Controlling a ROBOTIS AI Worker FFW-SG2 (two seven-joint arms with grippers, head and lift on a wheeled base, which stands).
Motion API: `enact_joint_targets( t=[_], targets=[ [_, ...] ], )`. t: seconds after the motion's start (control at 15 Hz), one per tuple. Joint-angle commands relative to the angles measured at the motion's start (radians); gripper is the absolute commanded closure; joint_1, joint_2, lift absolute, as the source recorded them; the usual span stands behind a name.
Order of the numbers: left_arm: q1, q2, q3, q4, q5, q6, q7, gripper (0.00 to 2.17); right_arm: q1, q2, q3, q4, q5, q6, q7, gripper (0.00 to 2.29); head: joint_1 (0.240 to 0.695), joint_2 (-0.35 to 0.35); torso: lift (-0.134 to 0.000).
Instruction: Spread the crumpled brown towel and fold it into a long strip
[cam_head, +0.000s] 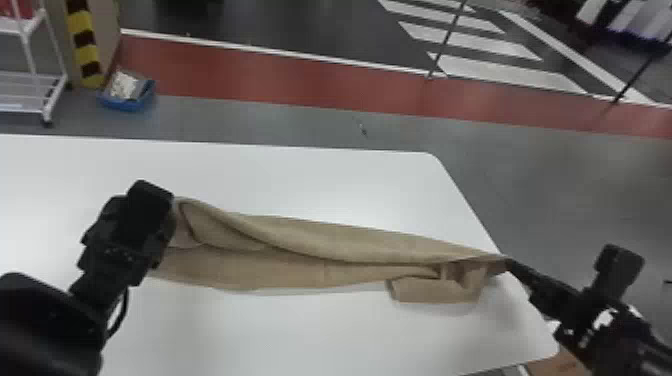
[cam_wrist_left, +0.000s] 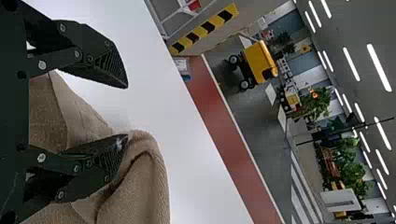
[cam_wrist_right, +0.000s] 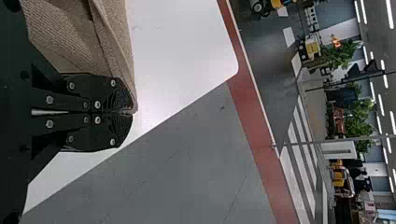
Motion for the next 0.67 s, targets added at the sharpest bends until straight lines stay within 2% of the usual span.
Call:
enact_joint_targets(
  t=[0.0,0.27,0.47,0.53,0.6],
  targets=[
    [0.094,0.054,0.044,-0.117,0.006,-0.032,-0.006,0.08,0.0,0.0,0.006,-0.004,-0.006,0.0,0.0,1.51,0.695,-0.35,-0.123],
    [0.181,0.074,0.05,-0.235,0.031,-0.029,-0.032,0.15,0.0,0.002,0.023,-0.004,-0.008,0.0,0.0,1.51,0.695,-0.35,-0.123],
    [0.194,0.073,0.04,-0.3,0.124,0.075,-0.108,0.16,0.005,0.006,0.023,-0.004,-0.011,0.003,0.005,1.51,0.695,-0.35,-0.123],
    [0.189,0.071,0.029,-0.301,0.141,0.075,-0.125,0.25,0.006,0.005,0.021,-0.004,-0.012,0.003,0.005,1.51,0.695,-0.35,-0.123],
    [0.175,0.066,-0.003,-0.286,0.126,0.063,-0.129,0.35,0.014,0.006,0.021,-0.006,-0.019,0.003,0.006,1.51,0.695,-0.35,-0.123]
  ],
)
